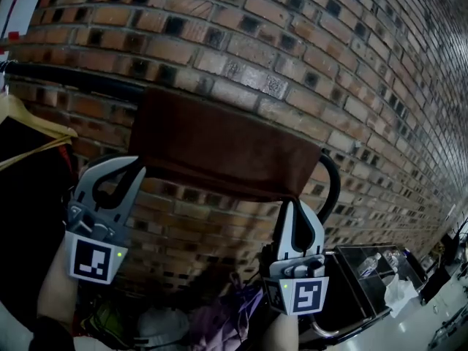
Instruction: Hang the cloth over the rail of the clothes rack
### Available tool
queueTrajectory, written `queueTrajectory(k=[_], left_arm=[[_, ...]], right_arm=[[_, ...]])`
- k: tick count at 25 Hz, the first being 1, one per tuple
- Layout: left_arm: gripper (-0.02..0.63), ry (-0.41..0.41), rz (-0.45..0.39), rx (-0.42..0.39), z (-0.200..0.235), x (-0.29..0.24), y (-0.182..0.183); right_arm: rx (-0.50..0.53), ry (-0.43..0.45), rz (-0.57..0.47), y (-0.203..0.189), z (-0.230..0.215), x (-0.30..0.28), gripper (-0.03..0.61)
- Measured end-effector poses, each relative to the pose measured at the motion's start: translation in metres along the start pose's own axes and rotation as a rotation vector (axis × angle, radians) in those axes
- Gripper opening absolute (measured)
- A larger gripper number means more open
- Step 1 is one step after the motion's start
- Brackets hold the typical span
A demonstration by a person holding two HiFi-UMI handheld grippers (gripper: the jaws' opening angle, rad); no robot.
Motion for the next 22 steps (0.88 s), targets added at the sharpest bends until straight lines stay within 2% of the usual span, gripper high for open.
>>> queueTrajectory(k=[4, 6, 8, 12, 17, 20, 21, 22], left_arm=[[0.094, 0.005, -0.024, 0.051, -0.002, 0.002, -0.007], [0.185, -0.004, -0.035, 0.081, -0.003, 0.002, -0.01], [0.24, -0.019, -0.033, 0.103, -0.004, 0.001, -0.015], [0.295, -0.038, -0.025, 0.161, -0.007, 0.007, -0.025], [0.301, -0.036, -0.009, 0.268, -0.031, 0.02, -0.039], [0.299, -0.036, 0.005, 0.403, -0.051, 0.027, -0.053], [0.291, -0.028, 0.014, 0.45, -0.059, 0.03, -0.056], [0.256, -0.014, 0.025, 0.491, -0.066, 0.034, -0.058]], right_arm=[[-0.033, 0.016, 0.011, -0.007, 0.001, 0.002, 0.02], [-0.036, 0.022, 0.024, -0.01, 0.001, 0.005, 0.029], [-0.043, 0.026, 0.034, -0.013, 0.002, 0.007, 0.058], [-0.043, 0.014, 0.074, -0.022, 0.008, 0.012, 0.115], [-0.083, -0.037, 0.119, -0.038, 0.004, 0.036, 0.12], [-0.114, -0.084, 0.103, -0.04, 0.005, 0.054, 0.118], [-0.12, -0.1, 0.103, -0.041, 0.007, 0.06, 0.098], [-0.121, -0.112, 0.106, -0.043, 0.008, 0.066, 0.06]])
Point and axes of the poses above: the fingertips, and each gripper's own axes: x backward along the fingers, z to its left, y out of its top, the point moved 9 cm from there along x, backward along the fingers, and after that the axes turned 15 degrees about -y, right-handed, at the moved point
